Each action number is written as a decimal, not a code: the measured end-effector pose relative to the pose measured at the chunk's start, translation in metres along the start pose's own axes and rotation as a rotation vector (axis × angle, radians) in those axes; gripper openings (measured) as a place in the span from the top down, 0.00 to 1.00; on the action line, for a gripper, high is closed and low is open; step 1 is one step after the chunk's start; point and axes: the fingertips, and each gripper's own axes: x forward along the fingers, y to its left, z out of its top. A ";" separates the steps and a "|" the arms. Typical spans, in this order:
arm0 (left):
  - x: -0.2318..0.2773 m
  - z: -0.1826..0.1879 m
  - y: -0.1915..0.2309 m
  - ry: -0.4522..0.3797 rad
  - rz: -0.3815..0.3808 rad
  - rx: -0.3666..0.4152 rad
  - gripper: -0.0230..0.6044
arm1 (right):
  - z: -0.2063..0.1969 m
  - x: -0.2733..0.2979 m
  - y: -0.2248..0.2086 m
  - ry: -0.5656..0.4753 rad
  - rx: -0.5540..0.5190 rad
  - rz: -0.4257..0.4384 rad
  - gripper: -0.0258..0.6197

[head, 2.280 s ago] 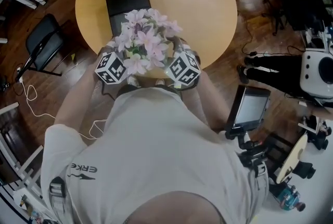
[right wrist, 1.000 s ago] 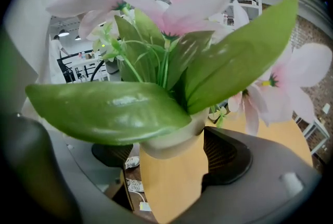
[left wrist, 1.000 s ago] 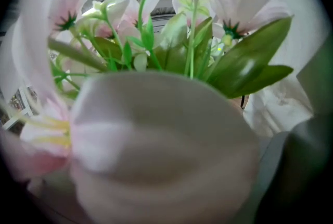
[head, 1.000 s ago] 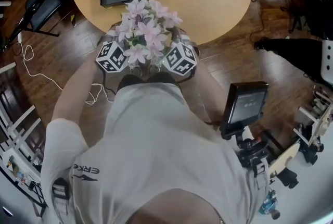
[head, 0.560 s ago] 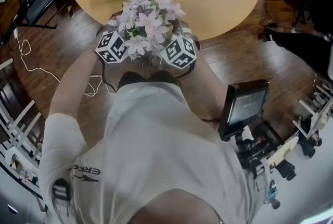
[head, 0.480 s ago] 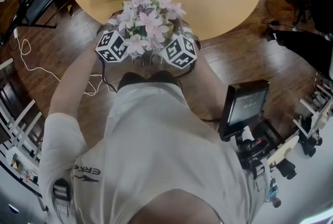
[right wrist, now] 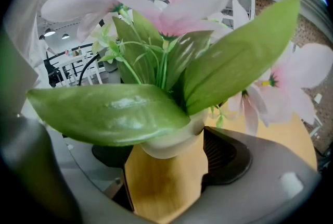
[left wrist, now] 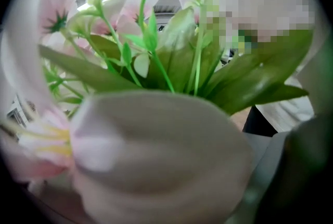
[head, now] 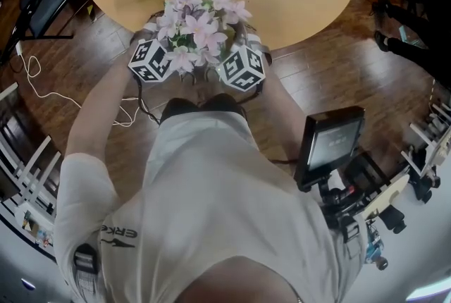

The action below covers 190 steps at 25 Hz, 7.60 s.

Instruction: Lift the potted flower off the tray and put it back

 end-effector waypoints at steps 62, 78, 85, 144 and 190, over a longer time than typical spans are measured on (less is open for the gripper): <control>-0.015 -0.003 0.005 -0.010 0.183 -0.170 0.17 | 0.007 -0.011 -0.004 -0.038 0.018 -0.006 0.28; -0.079 0.030 0.073 -0.030 0.313 -0.127 0.17 | 0.100 -0.035 -0.042 -0.107 -0.119 -0.067 0.28; -0.092 0.043 0.086 -0.043 0.385 -0.058 0.17 | 0.118 -0.049 -0.050 -0.146 -0.176 -0.118 0.28; -0.067 -0.018 0.221 0.006 0.283 -0.204 0.17 | 0.160 0.054 -0.159 -0.046 -0.096 0.026 0.28; -0.045 -0.056 0.221 0.067 0.187 -0.204 0.17 | 0.141 0.088 -0.158 0.005 0.012 0.079 0.29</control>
